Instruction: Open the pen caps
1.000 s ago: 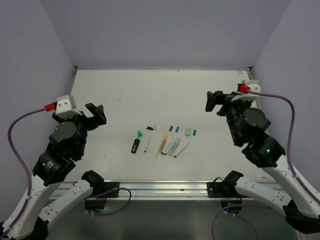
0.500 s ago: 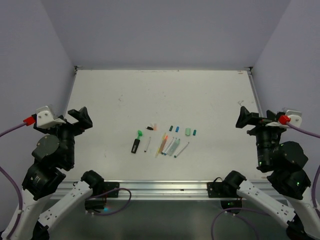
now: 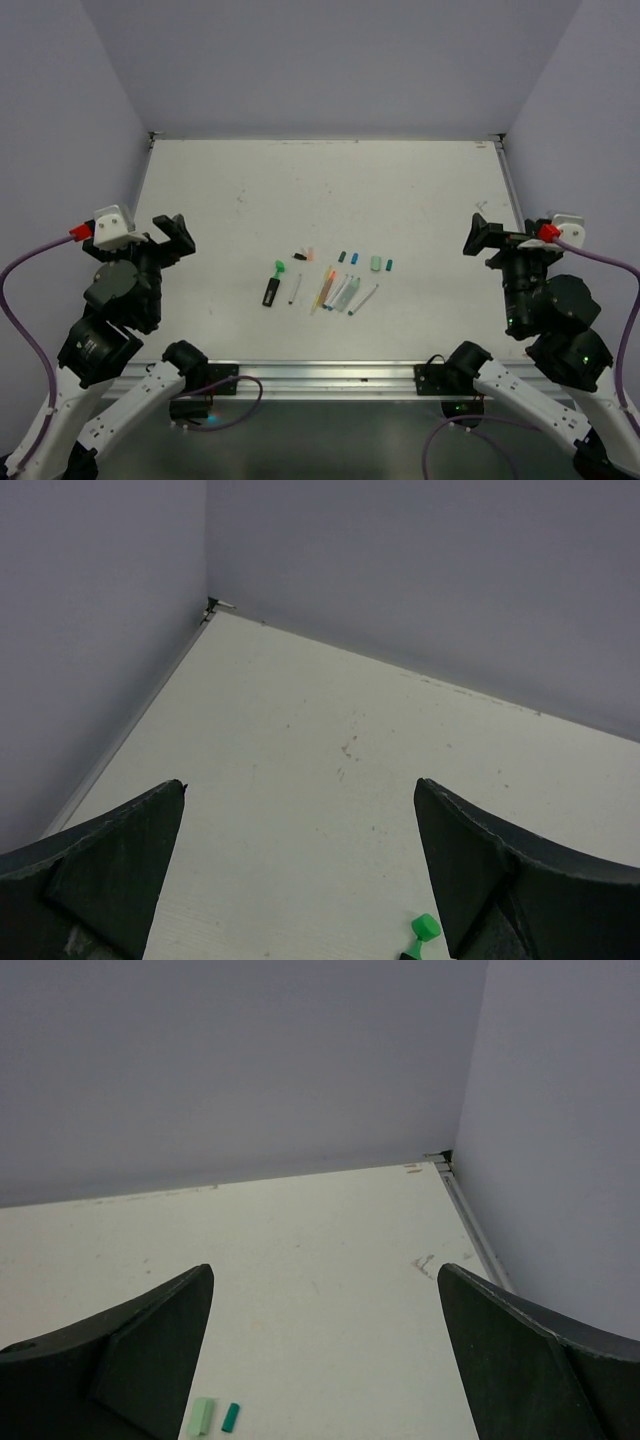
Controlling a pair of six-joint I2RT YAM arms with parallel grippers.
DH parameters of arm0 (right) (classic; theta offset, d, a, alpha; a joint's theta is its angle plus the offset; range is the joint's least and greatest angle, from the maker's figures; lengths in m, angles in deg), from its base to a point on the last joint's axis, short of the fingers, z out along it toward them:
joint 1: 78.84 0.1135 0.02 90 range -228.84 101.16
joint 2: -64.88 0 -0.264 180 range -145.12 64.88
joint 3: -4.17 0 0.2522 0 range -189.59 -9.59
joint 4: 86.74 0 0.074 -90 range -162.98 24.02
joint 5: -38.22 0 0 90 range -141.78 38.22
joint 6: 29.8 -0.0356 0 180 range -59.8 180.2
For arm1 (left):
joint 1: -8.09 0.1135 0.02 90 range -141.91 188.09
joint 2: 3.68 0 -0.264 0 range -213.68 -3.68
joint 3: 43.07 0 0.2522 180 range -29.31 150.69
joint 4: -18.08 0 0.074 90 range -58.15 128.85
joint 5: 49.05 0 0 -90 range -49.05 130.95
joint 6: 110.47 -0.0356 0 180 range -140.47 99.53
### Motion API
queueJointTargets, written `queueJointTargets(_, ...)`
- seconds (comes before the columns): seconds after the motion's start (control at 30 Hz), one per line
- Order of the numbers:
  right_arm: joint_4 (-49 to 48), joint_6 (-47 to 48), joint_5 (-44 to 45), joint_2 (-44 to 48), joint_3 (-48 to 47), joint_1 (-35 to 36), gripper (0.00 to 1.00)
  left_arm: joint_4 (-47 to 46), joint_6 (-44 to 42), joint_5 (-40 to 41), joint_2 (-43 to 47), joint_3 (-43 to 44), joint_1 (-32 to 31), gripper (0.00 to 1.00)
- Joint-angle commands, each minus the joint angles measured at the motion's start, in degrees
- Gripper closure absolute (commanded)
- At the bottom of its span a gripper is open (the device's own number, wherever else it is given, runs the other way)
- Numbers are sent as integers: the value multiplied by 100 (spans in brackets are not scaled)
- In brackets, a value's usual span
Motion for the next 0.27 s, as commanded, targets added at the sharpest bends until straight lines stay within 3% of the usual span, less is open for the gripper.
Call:
queueJointTargets(0.0, -31, 79, 43, -58, -51, 11, 2, -482, -185, 105, -120, -68, 21, 0)
queueJointTargets(0.23, 118, -17, 60, 4, -103, 11, 2, -860, -378, -27, -313, -183, 21, 0)
